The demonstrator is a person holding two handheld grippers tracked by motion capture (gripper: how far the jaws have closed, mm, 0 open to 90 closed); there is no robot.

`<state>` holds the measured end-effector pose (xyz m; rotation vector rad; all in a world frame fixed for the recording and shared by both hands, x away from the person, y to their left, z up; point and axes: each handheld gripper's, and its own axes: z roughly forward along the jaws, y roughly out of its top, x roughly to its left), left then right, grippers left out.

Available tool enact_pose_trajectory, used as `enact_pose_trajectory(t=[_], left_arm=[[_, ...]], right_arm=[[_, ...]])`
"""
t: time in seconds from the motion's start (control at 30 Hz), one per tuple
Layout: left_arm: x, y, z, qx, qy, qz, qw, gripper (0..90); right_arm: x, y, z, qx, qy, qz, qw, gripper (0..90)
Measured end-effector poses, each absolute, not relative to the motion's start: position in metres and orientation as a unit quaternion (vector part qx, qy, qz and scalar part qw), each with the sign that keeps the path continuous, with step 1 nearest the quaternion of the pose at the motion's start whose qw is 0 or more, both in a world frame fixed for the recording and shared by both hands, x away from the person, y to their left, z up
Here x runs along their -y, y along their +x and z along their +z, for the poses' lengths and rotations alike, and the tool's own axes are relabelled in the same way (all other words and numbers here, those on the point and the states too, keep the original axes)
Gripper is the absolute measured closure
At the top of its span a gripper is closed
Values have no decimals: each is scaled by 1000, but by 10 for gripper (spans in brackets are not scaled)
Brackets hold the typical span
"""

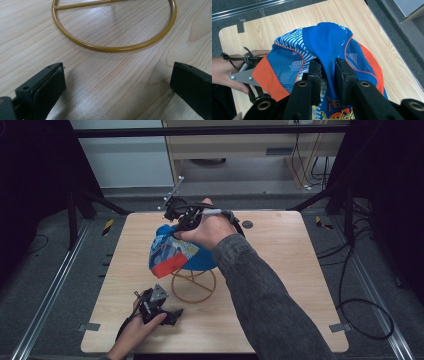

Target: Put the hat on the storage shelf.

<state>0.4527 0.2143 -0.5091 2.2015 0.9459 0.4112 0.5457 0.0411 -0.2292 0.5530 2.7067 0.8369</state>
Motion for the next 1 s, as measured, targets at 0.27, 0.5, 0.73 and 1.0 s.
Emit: enact_pose_trajectory(t=[0.27, 0.5, 0.73, 1.0], left_arm=[[-214, 453, -509, -365, 849, 159, 348, 0], [-214, 453, -509, -364, 849, 158, 349, 0], [-214, 453, -509, -363, 850, 157, 349, 0], [-213, 453, -509, -363, 849, 157, 350, 0]], right_arm=[[-40, 545, -229, -931, 190, 286, 128, 620], [-39, 542, -228, -931, 183, 285, 134, 515], [-36, 540, -229, -931, 189, 282, 137, 443], [-32, 539, -229, -929, 195, 284, 134, 358]])
